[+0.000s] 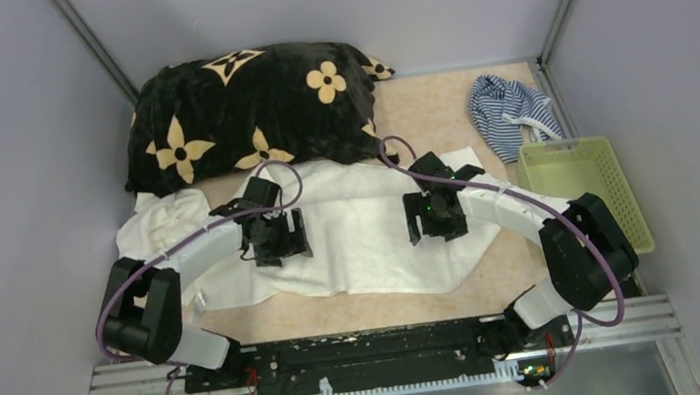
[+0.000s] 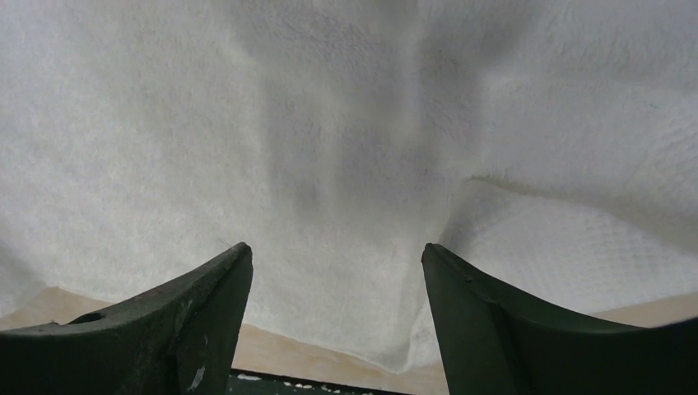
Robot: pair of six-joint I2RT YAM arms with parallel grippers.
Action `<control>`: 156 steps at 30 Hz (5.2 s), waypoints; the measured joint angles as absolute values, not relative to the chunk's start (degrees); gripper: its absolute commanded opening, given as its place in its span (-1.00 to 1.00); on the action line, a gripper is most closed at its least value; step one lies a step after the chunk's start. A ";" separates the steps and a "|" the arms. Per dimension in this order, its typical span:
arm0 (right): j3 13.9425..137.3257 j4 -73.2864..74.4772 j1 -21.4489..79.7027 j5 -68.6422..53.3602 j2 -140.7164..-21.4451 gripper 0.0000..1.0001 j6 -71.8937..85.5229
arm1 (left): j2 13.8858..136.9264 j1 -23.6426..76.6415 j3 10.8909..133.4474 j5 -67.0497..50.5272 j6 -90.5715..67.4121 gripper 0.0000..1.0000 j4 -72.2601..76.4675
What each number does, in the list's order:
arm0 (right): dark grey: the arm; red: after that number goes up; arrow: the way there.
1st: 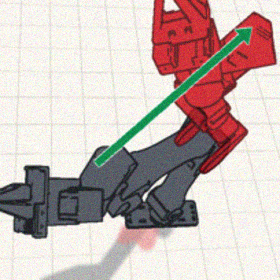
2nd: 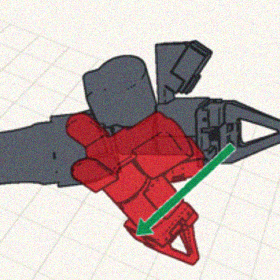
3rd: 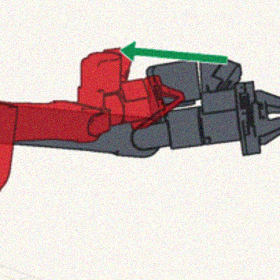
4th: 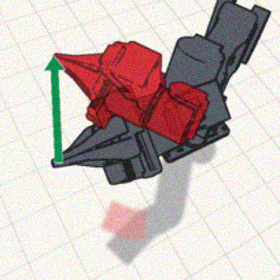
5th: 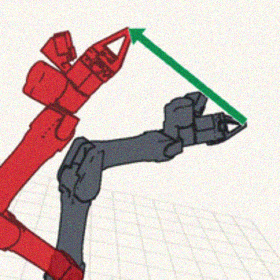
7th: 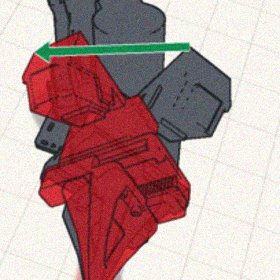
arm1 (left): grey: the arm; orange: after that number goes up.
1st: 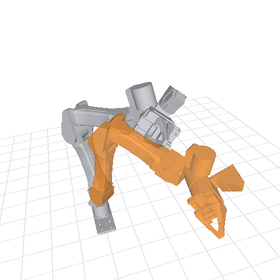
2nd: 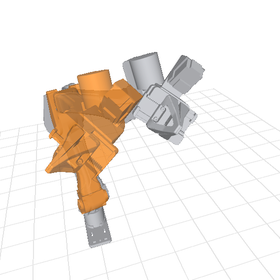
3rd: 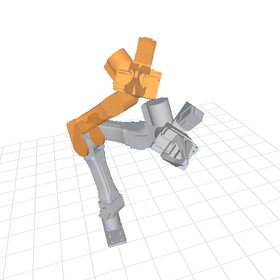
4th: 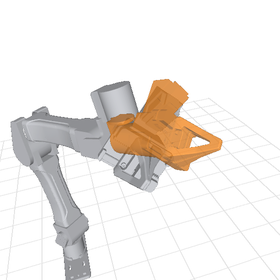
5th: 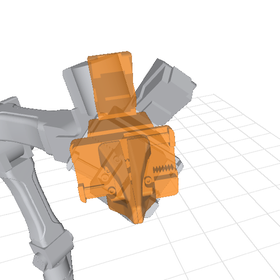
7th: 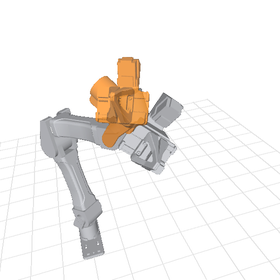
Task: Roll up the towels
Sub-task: Flatten out the towel at the center of the board, then fold the towel at the center of the board.
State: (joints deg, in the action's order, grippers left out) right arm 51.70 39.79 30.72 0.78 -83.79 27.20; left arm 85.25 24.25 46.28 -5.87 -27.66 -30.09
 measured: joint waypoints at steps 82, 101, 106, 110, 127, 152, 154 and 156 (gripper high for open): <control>52.93 32.16 12.64 -1.74 -78.02 0.71 25.50 | 100.09 30.92 68.60 16.88 -16.32 -0.09 -38.54; 52.95 32.12 12.64 -1.61 -78.19 0.71 25.52 | 106.50 34.41 72.53 22.46 -8.49 -0.12 -40.36; 52.93 32.12 12.64 -1.58 -78.19 0.71 25.52 | 107.92 34.41 72.55 23.20 -7.94 -0.26 -41.45; 52.95 32.10 12.64 -1.56 -78.26 0.72 25.52 | 108.03 34.41 72.55 23.70 -7.66 -0.51 -41.80; 66.59 34.39 12.62 1.17 -86.43 0.72 16.95 | 100.86 25.58 73.03 31.48 -2.00 -1.00 -40.40; 85.56 33.61 0.84 5.39 -110.61 0.14 -15.59 | 95.37 7.73 70.72 31.27 1.80 -1.00 -26.83; 87.39 34.33 0.51 5.80 -112.25 0.11 -16.32 | 95.33 7.64 70.54 31.20 1.30 -1.00 -26.74; 88.49 34.04 0.51 5.93 -113.62 0.07 -16.47 | 95.33 7.31 70.32 31.18 0.80 -1.00 -26.83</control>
State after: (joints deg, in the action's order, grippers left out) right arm 88.49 34.04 0.51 5.93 -113.62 -16.47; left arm 95.33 7.31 70.32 31.18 0.80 -26.83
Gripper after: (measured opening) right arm 0.560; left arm 0.026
